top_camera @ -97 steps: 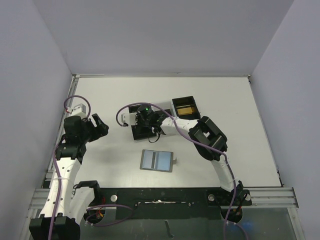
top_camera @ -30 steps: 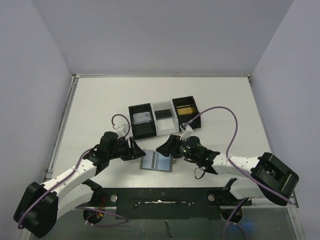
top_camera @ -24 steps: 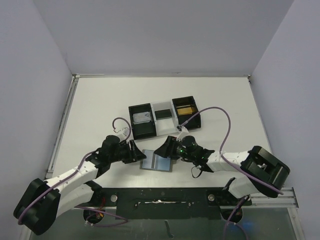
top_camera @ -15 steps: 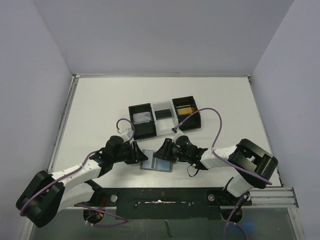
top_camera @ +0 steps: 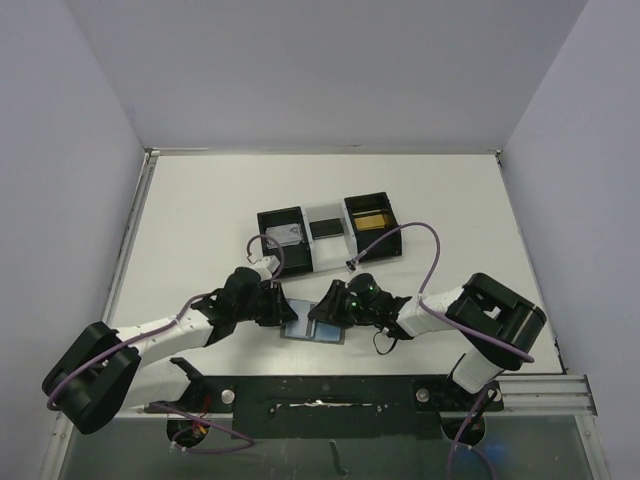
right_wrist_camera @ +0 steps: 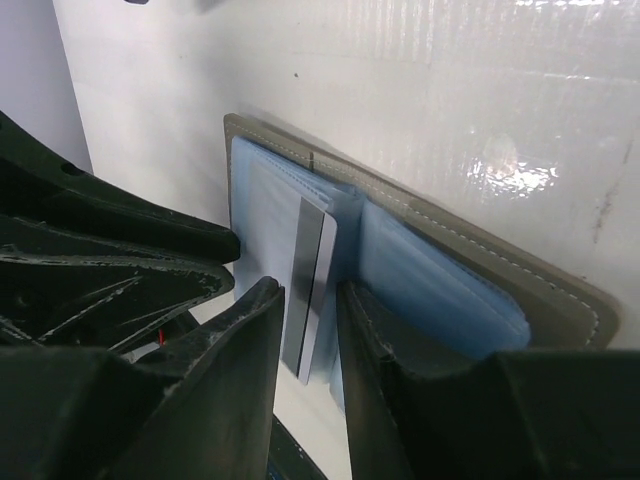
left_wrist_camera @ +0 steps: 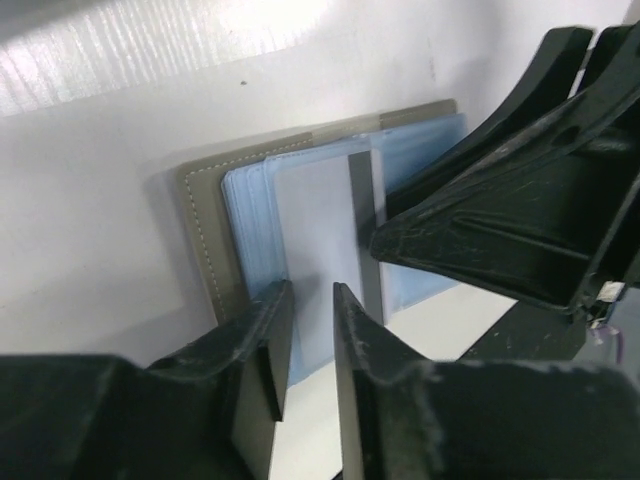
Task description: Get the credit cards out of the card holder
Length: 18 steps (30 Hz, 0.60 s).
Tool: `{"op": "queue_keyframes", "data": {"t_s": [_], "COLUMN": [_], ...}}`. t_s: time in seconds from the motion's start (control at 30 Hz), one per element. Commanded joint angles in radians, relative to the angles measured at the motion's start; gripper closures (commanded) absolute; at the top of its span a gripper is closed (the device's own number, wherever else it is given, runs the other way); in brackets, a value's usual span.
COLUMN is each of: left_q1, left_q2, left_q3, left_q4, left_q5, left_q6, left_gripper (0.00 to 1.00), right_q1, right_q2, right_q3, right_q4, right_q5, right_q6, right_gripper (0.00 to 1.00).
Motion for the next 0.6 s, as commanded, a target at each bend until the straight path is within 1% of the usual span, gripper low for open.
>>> {"op": "queue_keyframes", "data": {"t_s": [0.0, 0.13, 0.17, 0.2, 0.3, 0.4, 0.47, 0.57], "left_q1": [-0.014, -0.02, -0.02, -0.02, -0.019, -0.02, -0.019, -0.019], "left_q2": [0.033, 0.046, 0.041, 0.036, 0.021, 0.01, 0.006, 0.005], "left_q3": [0.029, 0.009, 0.004, 0.001, -0.005, -0.005, -0.002, 0.02], "left_q4": [0.02, 0.016, 0.009, 0.001, -0.021, -0.035, -0.045, -0.084], "left_q5": [-0.02, -0.041, -0.053, -0.063, -0.089, -0.1, -0.109, -0.117], "left_q6": [0.024, 0.007, 0.0, -0.005, -0.013, -0.015, -0.015, -0.006], "left_gripper": [0.83, 0.88, 0.88, 0.88, 0.88, 0.88, 0.88, 0.88], "right_q1": [-0.001, -0.002, -0.003, -0.007, -0.016, -0.024, -0.025, -0.03], "right_q2": [0.027, 0.028, 0.029, 0.03, 0.027, 0.019, 0.01, 0.011], "right_q3": [0.027, 0.013, 0.01, 0.007, -0.006, -0.026, -0.042, -0.058], "right_q4": [-0.064, -0.014, 0.0, 0.016, 0.065, 0.114, 0.145, 0.169], "right_q5": [0.035, 0.021, 0.01, -0.003, -0.045, -0.071, -0.072, -0.086], "right_q6": [0.001, 0.011, 0.013, 0.014, 0.025, 0.044, 0.057, 0.07], "right_gripper": [0.72, 0.82, 0.83, 0.82, 0.75, 0.74, 0.78, 0.81]}}
